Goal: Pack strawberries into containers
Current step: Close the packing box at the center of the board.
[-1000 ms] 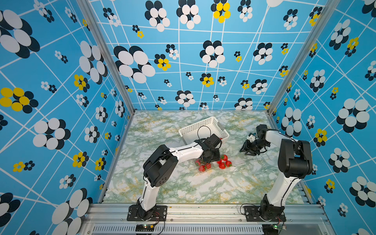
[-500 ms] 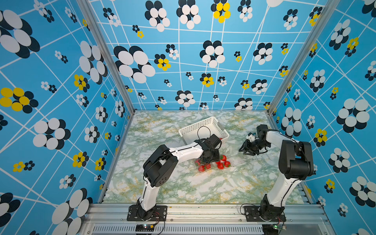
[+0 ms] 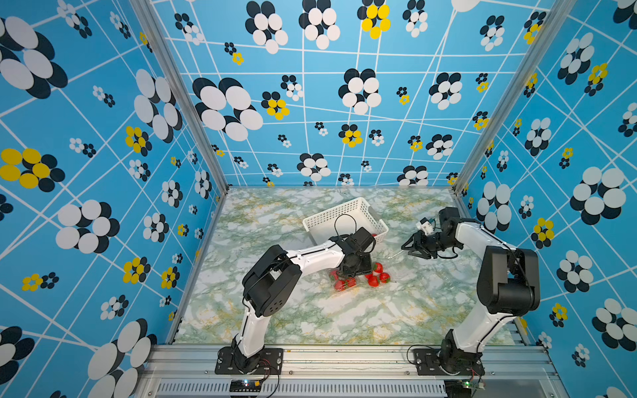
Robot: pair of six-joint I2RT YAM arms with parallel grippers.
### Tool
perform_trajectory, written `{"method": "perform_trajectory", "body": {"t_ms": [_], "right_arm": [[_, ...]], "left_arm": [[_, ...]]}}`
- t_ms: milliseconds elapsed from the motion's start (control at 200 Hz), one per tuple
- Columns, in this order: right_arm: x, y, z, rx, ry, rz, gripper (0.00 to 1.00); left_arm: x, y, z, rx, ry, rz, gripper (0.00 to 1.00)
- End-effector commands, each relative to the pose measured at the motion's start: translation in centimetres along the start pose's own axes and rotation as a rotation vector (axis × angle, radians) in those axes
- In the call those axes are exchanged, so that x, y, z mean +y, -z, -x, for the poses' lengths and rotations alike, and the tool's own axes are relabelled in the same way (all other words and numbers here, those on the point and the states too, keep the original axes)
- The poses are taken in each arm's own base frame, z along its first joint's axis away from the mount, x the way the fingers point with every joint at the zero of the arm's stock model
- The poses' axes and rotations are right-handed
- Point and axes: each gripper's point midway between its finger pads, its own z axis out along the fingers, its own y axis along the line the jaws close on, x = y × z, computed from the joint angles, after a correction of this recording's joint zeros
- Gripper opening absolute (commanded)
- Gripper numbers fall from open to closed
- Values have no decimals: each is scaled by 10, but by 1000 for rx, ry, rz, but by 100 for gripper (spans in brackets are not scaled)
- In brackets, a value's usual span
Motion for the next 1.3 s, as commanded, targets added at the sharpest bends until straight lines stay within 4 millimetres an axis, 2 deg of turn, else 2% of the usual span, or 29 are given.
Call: {"method": "perform_trajectory", "body": {"t_ms": [0, 155, 275, 380, 730, 879, 1054, 1294], "right_arm": [[18, -1, -11, 18, 5, 58, 44], [38, -5, -20, 25, 12, 115, 45], [55, 1, -24, 8, 34, 153, 45], [61, 3, -27, 3, 38, 161, 46], [76, -6, -43, 22, 47, 191, 46], [76, -11, -54, 26, 40, 201, 46], [77, -9, -59, 19, 43, 203, 46], [83, -16, -64, 21, 49, 217, 46]], "left_arm": [[-4, 5, 7, -7, -3, 0, 44], [-3, 7, 8, -13, 1, 0, 44], [-3, 7, 9, -15, 4, -1, 44], [-4, 7, 9, -15, 5, -4, 44], [-1, 11, 11, -33, 15, -14, 44], [-1, 14, 13, -46, 15, -24, 44], [0, 15, 12, -50, 18, -31, 44], [3, 22, 14, -77, 28, -41, 44]]}}
